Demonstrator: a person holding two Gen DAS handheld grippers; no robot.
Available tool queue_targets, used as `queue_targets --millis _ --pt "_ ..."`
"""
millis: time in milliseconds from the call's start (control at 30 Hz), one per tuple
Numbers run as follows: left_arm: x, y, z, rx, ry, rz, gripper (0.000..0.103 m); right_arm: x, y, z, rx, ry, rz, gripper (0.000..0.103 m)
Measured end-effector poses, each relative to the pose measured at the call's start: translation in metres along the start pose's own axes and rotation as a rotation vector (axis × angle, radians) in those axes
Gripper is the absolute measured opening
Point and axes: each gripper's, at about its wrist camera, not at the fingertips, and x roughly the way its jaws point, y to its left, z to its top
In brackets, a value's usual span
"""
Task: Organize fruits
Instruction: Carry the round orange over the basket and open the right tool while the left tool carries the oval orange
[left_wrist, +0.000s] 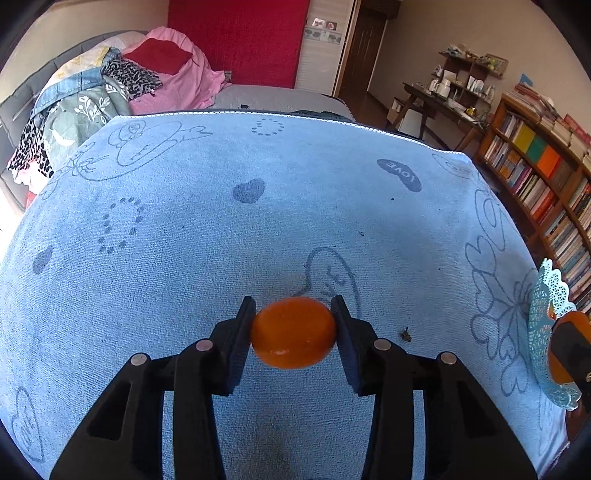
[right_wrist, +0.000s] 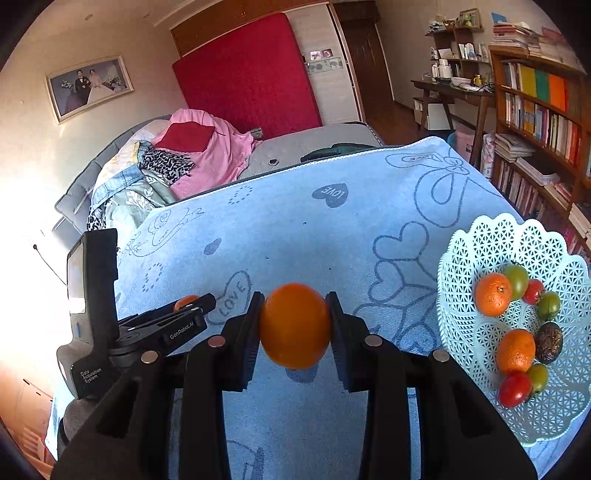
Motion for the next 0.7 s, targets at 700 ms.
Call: queue_targets --millis 700 --pt "-0.023 0.011 0.01 -0.092 0.007 -0.212 0.043 -0.058 -0.066 -0.006 0.125 -0.081 -0.096 0.035"
